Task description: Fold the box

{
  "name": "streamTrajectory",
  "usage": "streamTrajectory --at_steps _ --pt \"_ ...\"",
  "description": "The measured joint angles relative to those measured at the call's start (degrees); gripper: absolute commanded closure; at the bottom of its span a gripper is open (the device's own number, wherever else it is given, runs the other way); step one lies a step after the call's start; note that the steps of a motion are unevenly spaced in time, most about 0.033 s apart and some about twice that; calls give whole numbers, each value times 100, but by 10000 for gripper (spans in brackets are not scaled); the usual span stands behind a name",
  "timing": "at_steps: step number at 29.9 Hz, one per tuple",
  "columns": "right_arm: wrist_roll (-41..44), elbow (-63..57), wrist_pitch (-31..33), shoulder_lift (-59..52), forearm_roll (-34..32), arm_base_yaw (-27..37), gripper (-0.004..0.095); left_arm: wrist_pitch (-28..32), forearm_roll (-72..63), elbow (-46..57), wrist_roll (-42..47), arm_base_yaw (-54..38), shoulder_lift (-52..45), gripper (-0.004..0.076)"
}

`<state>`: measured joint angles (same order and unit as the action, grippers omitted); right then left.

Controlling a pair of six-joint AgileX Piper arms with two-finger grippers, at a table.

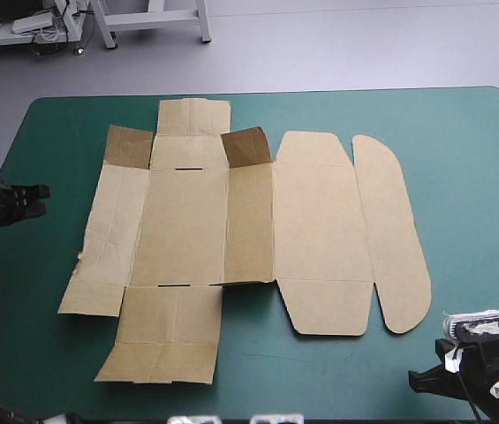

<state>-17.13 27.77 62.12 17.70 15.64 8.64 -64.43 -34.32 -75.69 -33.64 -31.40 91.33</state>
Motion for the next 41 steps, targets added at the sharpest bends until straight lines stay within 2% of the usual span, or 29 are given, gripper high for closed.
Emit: streamTrajectory --at_steps 4,10,15,19,21,26,28,34,41 --pt "0 0 0 0 0 0 921 -440 -38 -4 -254 -204 505 733" --pt "0 0 0 0 0 0 921 -480 -151 -4 -317 -218 1032 733" --pt "0 0 0 0 0 0 921 -480 -252 -6 -319 -218 1081 719" --pt "0 0 0 0 0 0 921 -480 -282 -18 -188 -218 1081 624" --pt "0 0 0 0 0 0 921 -474 -282 -20 -120 -218 1081 533" --pt "0 0 0 0 0 0 921 -478 -276 -20 -69 -218 1081 216" --pt "0 0 0 0 0 0 921 -472 -276 32 -63 -218 1081 159" --pt "0 0 0 0 0 0 921 -465 -323 355 233 -192 1081 158" --pt "0 0 0 0 0 0 921 -459 -341 477 295 239 1081 158"
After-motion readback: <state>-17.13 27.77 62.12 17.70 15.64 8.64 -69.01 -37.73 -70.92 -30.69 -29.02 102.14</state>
